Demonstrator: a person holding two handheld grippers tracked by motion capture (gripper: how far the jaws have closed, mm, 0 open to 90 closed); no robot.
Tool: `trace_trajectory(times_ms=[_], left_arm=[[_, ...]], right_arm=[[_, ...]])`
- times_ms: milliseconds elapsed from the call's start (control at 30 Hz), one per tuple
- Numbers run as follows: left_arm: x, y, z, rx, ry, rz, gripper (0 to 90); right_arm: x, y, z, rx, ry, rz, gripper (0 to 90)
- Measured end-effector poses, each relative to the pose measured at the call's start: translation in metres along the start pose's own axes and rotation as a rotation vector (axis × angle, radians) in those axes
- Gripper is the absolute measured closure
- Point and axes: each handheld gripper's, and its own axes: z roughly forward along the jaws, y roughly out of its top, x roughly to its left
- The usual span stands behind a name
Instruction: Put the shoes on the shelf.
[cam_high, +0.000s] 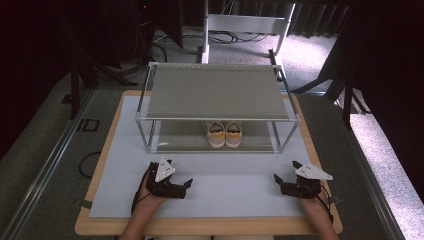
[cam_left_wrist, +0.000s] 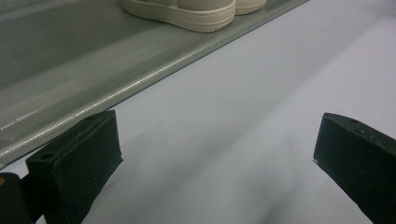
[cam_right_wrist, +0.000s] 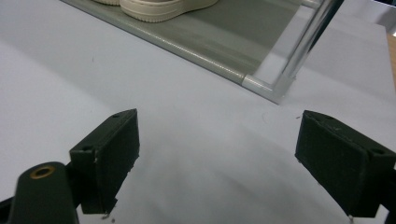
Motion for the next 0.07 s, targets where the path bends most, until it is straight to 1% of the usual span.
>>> trace_trajectory(times_ms=[33,67], left_arm=[[0.0000,0.0000,0.0000,0.000,0.000,0.000,0.4],[-0.0010,0.0000,0.0000,0.001,0.009,0.008,0.4]], right_arm=[[0.0000,0.0000,0.0000,0.000,0.000,0.000,13.3],[-0.0003,-0.0001,-0.0001,-0.001,0.001,0.001,13.3]])
